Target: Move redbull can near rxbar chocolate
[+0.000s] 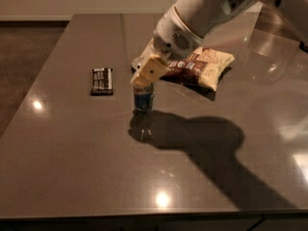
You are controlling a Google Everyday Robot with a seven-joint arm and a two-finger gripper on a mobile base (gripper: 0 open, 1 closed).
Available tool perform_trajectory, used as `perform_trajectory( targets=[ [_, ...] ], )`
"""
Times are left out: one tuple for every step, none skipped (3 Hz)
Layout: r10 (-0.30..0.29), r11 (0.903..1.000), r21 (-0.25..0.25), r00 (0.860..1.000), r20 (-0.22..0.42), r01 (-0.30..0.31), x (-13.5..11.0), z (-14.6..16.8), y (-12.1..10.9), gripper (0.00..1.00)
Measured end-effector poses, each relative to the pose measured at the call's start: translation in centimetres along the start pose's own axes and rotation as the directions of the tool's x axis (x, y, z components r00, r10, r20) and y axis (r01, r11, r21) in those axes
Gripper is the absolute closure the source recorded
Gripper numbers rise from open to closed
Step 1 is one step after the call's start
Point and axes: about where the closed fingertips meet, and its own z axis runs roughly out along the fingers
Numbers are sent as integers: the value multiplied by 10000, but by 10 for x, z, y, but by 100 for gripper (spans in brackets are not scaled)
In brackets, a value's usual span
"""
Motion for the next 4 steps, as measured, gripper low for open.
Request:
perform_trajectory(
  targets=[
    [-166,9998,-63,9993,335,169,-30,11,-16,100],
    [-357,9993,-96,9982,480,362,-53,31,-29,100],
    [-430,9990,-135,9983,387,435,-57,43,-34,100],
    [-556,9984,134,9984,122,555,-56,56,-40,94]
  ],
)
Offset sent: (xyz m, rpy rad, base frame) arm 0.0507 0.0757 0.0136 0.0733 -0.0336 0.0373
